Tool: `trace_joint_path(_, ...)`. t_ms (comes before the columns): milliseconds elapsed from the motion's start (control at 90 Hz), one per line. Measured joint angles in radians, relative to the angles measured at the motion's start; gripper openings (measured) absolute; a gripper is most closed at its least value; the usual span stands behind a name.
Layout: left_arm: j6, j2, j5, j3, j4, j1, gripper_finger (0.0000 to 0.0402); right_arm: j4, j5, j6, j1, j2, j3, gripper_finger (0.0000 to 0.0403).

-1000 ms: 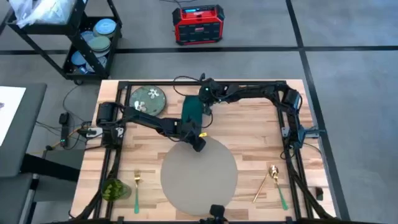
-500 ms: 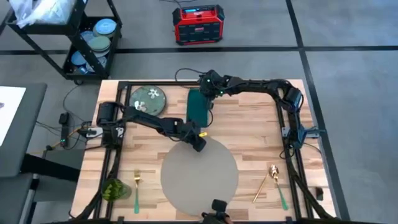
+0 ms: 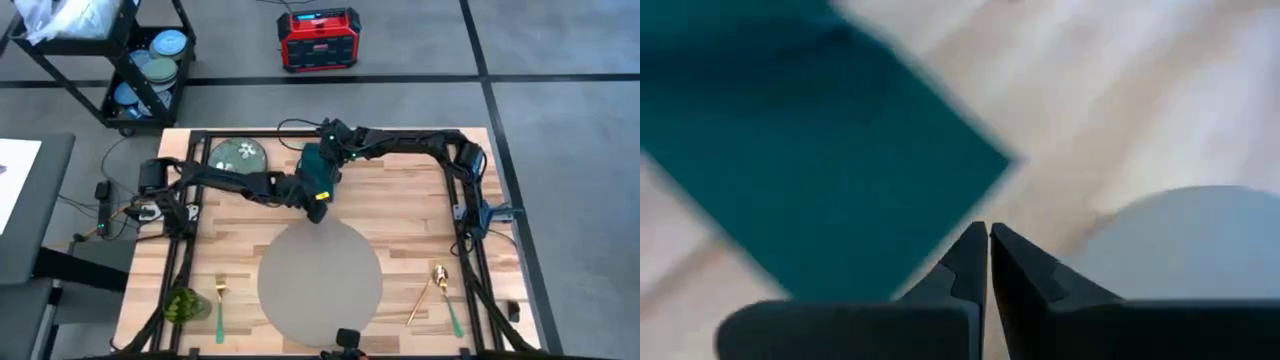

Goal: Set table place
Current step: Fold the blue table napkin

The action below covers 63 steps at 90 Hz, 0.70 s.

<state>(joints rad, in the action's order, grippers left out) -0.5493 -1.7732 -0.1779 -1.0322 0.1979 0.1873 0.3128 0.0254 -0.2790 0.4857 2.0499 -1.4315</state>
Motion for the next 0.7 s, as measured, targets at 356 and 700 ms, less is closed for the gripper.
trace_joint_path(356,-0.018,-0.141,0.041,0.001,-0.084,0.03,0.0,0.046,0.0,-0.004,0.001,0.0,0.0,0.0)
trace_joint_path(700,-0.058,-0.156,0.153,0.002,-0.042,-0.049,0.0,0.049,0.05,-0.068,0.036,0.0,0.0,0.0)
